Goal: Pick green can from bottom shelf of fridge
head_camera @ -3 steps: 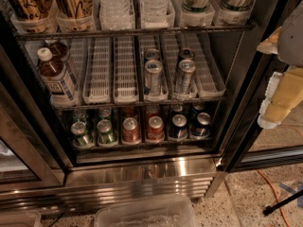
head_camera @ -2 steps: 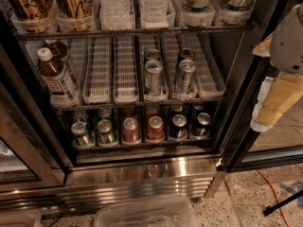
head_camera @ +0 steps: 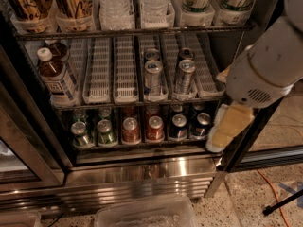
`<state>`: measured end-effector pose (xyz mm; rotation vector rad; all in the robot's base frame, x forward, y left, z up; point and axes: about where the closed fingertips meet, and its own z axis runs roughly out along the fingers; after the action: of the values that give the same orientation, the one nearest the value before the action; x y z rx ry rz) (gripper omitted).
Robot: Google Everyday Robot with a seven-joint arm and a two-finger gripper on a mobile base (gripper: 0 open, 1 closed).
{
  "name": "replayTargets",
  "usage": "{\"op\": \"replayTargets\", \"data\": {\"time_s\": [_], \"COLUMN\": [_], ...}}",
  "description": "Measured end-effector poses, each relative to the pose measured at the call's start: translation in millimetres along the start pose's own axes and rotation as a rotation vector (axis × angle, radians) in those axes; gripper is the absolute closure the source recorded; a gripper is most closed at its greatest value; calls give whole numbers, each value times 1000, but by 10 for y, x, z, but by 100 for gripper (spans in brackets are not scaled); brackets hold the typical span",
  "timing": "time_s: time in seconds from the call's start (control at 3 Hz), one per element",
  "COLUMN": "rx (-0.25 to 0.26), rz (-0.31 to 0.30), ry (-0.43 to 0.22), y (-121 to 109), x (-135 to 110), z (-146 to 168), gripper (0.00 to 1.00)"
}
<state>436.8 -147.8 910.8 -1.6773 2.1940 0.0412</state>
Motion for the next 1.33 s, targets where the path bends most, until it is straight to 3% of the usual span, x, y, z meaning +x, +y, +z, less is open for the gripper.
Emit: {"op": "replayTargets", "data": {"time_s": [0.33,0.67,1.0,1.33], "rx": [-47,-56,-41,12], "rz": [77,118,131,133], "ry": [-154,-293,-399,-455], "y": [282,656,1093,1148], "x": [-177,-346,-455,-584], "z": [398,713,1073,1101], "gripper": [0,0,0,0]}}
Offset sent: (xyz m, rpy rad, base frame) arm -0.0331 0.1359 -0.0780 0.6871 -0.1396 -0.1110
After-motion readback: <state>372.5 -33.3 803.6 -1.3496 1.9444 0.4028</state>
